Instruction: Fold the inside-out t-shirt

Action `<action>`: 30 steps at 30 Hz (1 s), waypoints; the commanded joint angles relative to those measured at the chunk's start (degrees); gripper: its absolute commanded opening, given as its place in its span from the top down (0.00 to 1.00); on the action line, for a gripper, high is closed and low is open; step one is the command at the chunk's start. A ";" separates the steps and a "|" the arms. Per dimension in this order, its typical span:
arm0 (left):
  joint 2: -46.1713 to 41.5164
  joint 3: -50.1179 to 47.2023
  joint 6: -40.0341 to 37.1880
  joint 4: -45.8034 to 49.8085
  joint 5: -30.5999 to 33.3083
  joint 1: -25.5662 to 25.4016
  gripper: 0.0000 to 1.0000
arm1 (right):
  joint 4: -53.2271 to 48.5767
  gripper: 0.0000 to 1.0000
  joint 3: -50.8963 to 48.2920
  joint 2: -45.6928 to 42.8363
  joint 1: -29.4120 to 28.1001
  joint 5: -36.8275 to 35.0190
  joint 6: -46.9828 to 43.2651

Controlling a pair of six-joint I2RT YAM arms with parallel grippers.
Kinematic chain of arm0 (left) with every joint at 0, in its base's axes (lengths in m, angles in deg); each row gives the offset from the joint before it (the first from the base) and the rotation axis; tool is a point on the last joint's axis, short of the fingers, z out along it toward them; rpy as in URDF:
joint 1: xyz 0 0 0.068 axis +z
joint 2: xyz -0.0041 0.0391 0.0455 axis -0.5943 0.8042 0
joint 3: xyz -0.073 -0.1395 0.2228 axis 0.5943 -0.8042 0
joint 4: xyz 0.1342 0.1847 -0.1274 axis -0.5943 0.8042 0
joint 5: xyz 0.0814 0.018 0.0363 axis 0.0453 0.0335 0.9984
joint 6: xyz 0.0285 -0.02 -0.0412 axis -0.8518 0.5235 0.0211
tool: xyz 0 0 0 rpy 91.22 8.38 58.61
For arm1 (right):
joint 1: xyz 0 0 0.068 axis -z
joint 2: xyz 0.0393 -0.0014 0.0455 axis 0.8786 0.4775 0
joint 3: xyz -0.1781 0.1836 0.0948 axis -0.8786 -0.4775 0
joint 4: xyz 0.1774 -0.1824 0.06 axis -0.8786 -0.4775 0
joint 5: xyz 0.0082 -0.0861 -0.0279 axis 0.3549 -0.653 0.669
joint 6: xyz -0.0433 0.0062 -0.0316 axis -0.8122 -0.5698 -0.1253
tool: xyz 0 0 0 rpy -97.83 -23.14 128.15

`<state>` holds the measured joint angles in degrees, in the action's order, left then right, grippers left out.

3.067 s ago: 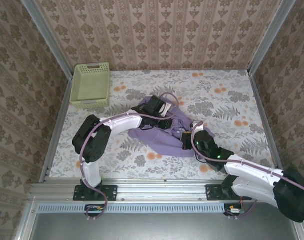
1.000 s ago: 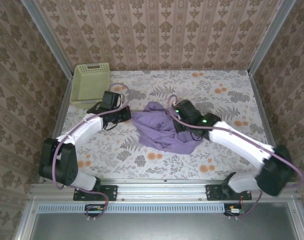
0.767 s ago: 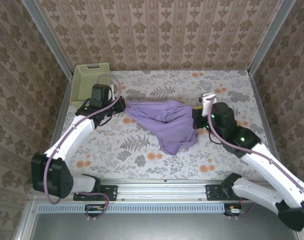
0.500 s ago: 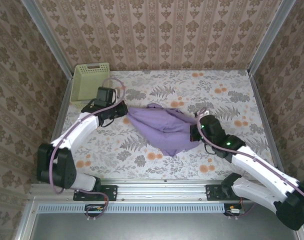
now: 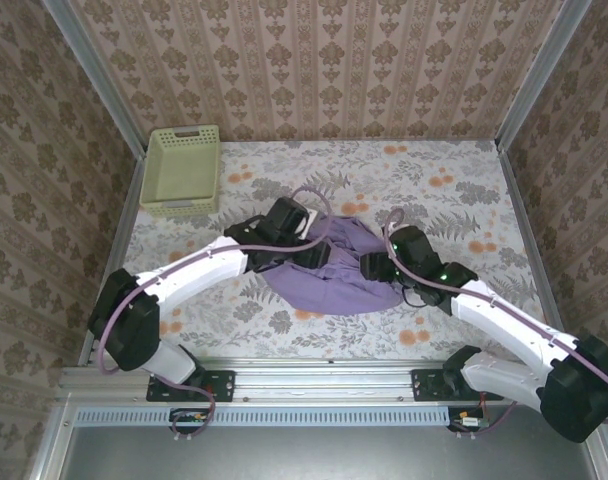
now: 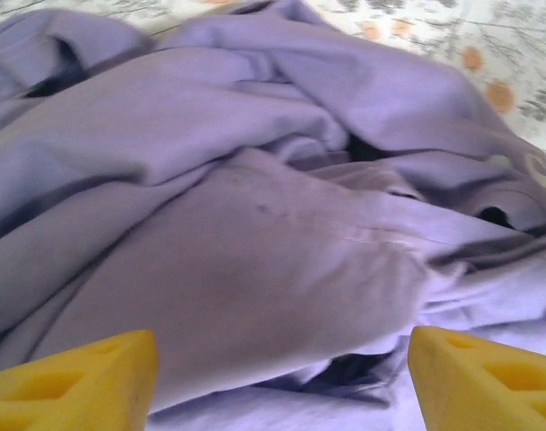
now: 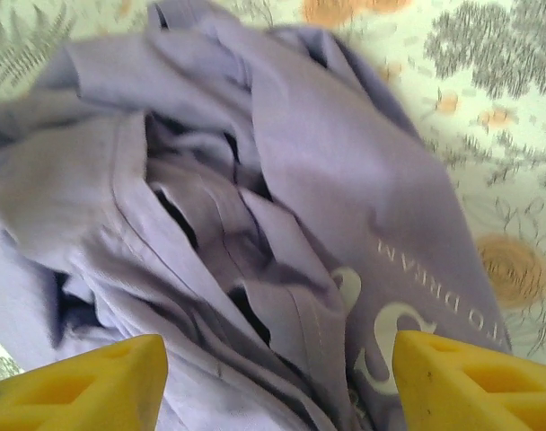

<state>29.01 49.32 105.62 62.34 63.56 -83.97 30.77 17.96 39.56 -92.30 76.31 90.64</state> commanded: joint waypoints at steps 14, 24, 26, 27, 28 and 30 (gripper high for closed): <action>6.79 -1.84 2.13 -9.12 -1.01 -3.38 0.91 | 0.40 0.31 2.33 5.49 8.59 6.39 2.54; -14.86 -27.75 7.81 -19.21 8.36 -10.52 1.00 | -0.68 0.31 16.70 25.36 3.77 9.56 -1.30; -16.84 -30.26 8.76 -20.16 8.74 -10.43 1.00 | -1.76 0.31 19.32 28.63 1.61 8.33 -1.86; -17.35 -30.86 8.86 -20.36 8.71 -10.55 1.00 | -2.48 0.31 20.34 29.88 0.83 7.34 -1.84; -18.00 -31.51 9.02 -20.56 8.75 -10.64 1.00 | -3.44 0.31 21.24 31.17 -0.09 5.91 -1.81; -19.32 -33.03 9.52 -21.08 9.08 -10.87 1.00 | -5.82 0.31 22.94 33.47 -1.47 3.47 -2.05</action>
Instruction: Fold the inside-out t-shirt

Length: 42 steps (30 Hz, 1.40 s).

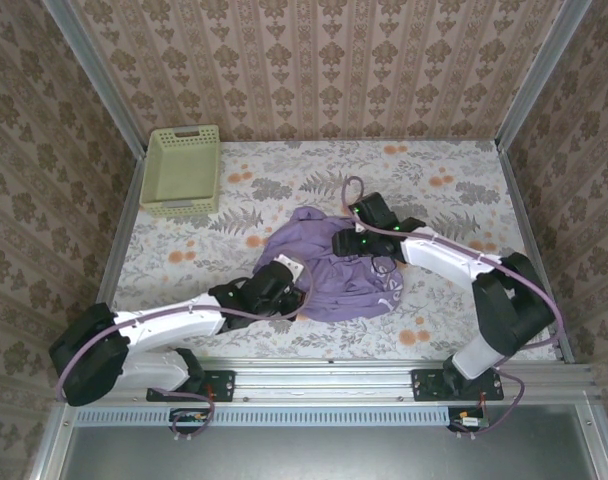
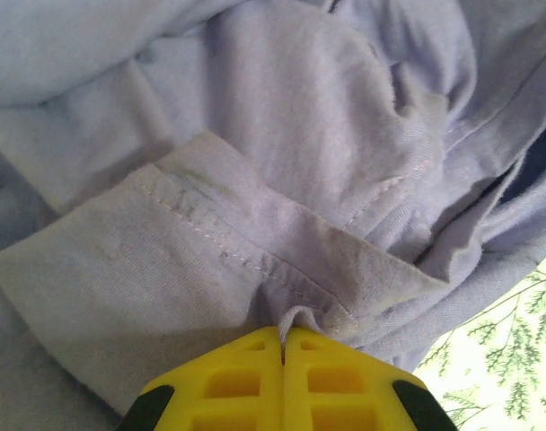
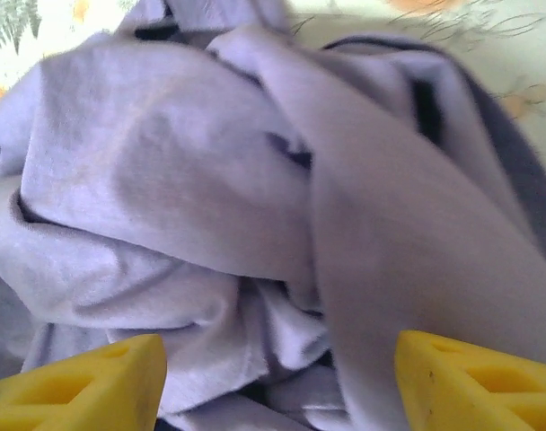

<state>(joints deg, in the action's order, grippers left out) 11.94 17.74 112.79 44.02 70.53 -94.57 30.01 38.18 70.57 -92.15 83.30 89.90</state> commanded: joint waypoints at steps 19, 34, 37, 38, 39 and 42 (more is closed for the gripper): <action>-6.50 -4.20 1.22 -2.22 3.67 -0.03 1.00 | -4.76 0.97 2.92 2.87 -7.16 -6.95 0.09; -6.21 -1.15 -3.19 -0.30 0.99 3.72 0.96 | -6.74 1.00 -5.52 -14.76 -3.04 -16.79 5.91; -7.75 -0.53 -3.70 1.70 2.04 5.54 1.00 | -8.08 1.00 -6.50 -18.69 0.37 -16.69 6.90; -8.88 -0.47 -4.15 2.00 1.80 6.55 1.00 | -8.65 1.00 -6.67 -20.45 1.67 -16.64 7.24; -10.10 -0.13 -4.78 2.41 1.39 7.68 1.00 | -9.19 1.00 -6.69 -22.27 2.97 -16.63 7.38; -13.58 2.08 -7.10 3.56 -0.06 11.35 0.99 | -11.23 1.00 -5.78 -27.10 6.09 -16.50 7.33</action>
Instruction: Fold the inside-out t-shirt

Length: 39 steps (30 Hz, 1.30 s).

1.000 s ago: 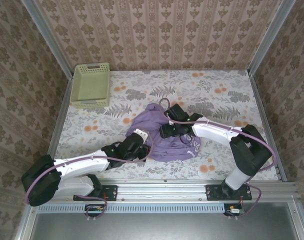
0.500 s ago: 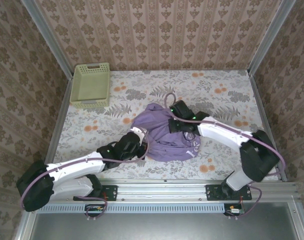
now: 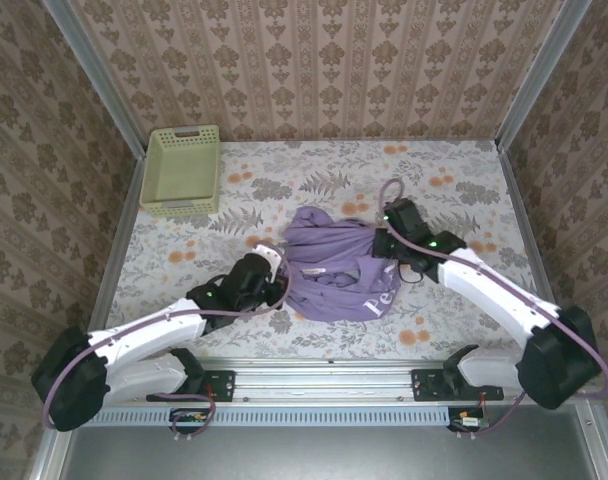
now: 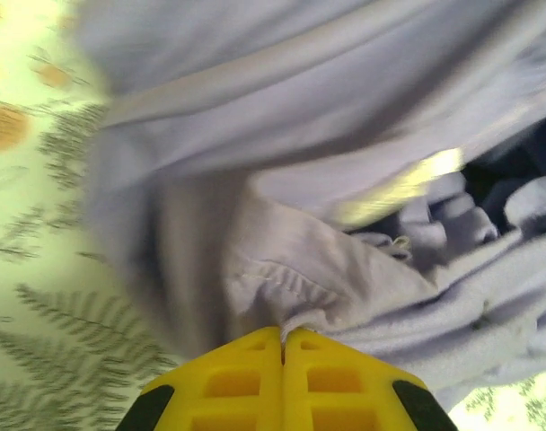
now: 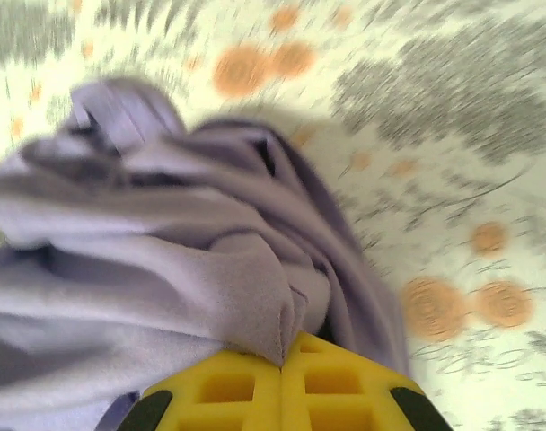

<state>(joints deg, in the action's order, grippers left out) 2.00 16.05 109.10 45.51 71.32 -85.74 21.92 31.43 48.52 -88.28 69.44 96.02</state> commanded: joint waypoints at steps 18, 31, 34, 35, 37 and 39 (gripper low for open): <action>2.98 23.61 -5.08 8.36 -11.02 21.10 1.00 | -5.74 1.00 2.53 -9.53 4.35 5.76 5.94; 7.68 15.61 -4.52 5.89 -15.21 19.33 1.00 | -1.53 0.16 1.39 0.33 1.24 10.49 -12.09; 7.69 13.35 -3.79 3.50 -16.76 18.67 1.00 | -1.43 0.16 4.16 4.39 -4.35 7.09 -13.13; 7.60 13.05 -3.83 3.44 -16.63 18.40 1.00 | -1.56 0.16 5.59 6.64 -6.19 5.98 -13.78; 7.28 12.50 -3.81 3.98 -15.57 18.25 1.00 | -2.57 0.19 8.59 11.30 -8.66 2.65 -13.84; 6.63 12.02 -3.79 4.48 -14.47 18.26 1.00 | -3.94 0.21 11.25 15.56 -9.31 1.26 -13.29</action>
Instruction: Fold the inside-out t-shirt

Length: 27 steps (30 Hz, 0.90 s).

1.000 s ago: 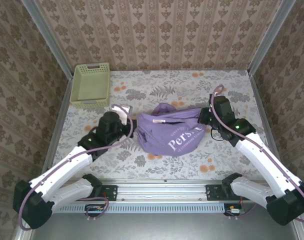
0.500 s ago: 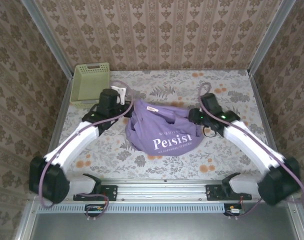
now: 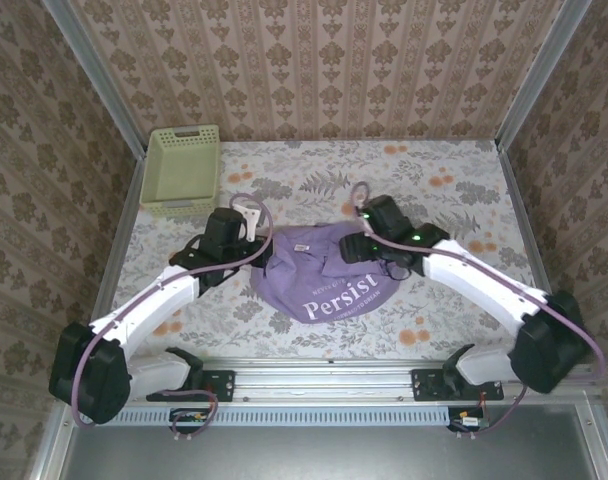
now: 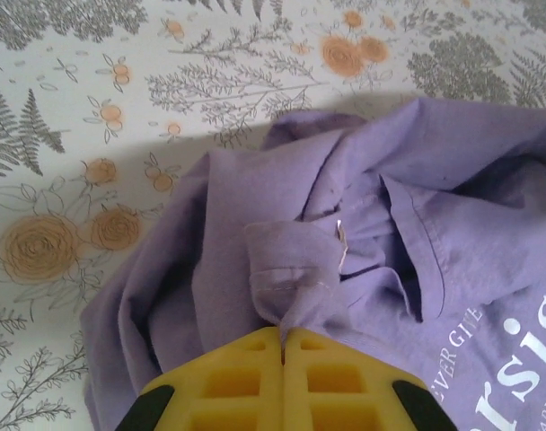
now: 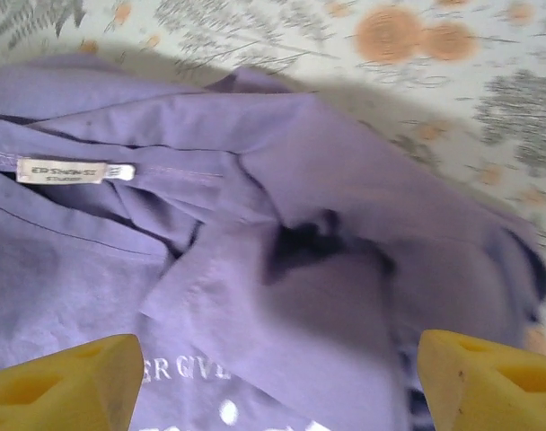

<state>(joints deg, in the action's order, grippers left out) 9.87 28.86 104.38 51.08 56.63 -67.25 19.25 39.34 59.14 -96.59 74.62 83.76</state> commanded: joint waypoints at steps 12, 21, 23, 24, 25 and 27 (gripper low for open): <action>-3.02 -0.48 1.16 1.08 1.82 -0.07 1.00 | -8.89 0.44 10.06 19.11 -0.48 -10.58 0.56; -1.21 17.58 0.31 8.19 3.29 2.26 1.00 | -13.62 1.00 14.11 -3.00 1.72 -16.07 -1.28; 0.10 25.63 -0.86 10.32 3.55 2.46 1.00 | -14.52 1.00 17.06 -9.90 5.20 -13.22 -0.35; 0.93 29.90 -1.45 11.89 3.66 2.53 1.00 | -14.74 1.00 18.65 -12.47 7.06 -11.28 0.19; 2.06 35.18 -2.06 14.44 3.98 2.48 1.00 | -14.95 1.00 20.80 -15.22 8.93 -9.64 0.76; 2.81 44.22 -3.35 17.38 3.51 2.08 1.00 | -17.02 1.00 26.53 -18.63 10.15 -9.26 0.83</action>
<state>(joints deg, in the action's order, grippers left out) 12.97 63.92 103.79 64.41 59.47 -65.26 6.64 59.86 45.39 -87.85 63.94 83.82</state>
